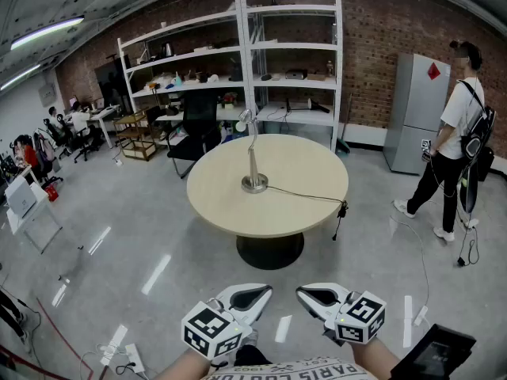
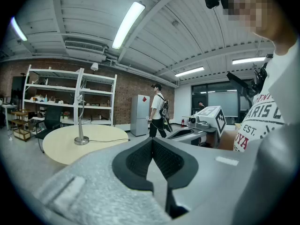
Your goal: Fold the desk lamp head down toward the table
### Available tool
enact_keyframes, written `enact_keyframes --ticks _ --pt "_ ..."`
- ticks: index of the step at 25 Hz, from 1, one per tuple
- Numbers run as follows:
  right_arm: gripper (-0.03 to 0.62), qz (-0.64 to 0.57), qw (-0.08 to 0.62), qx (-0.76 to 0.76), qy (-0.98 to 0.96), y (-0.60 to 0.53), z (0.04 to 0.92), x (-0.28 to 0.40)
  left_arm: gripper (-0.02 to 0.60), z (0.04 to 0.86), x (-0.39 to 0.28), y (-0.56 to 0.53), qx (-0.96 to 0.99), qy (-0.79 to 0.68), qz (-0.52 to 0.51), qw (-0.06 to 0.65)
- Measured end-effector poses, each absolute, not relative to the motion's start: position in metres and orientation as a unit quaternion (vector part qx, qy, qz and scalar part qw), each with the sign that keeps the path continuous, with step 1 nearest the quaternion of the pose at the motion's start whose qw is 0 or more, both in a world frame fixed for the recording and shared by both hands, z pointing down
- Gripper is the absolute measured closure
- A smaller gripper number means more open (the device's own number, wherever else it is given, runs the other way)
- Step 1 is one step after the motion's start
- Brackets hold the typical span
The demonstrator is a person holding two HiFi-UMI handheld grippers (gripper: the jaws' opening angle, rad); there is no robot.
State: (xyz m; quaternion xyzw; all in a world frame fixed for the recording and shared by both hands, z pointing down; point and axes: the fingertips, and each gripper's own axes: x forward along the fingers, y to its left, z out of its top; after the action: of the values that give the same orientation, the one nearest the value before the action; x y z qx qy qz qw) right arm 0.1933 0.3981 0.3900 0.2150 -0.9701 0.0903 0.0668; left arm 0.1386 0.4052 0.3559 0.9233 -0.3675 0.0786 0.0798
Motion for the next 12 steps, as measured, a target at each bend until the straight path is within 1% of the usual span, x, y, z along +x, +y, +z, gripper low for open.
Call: enact_keyframes --ticks 12 --pt "0.592 0.093 0.067 0.210 -0.971 0.4023 0.3966 0.1877 0.578 0.3629 0.1339 0.4092 0.922 -0.372 0.077 0.082"
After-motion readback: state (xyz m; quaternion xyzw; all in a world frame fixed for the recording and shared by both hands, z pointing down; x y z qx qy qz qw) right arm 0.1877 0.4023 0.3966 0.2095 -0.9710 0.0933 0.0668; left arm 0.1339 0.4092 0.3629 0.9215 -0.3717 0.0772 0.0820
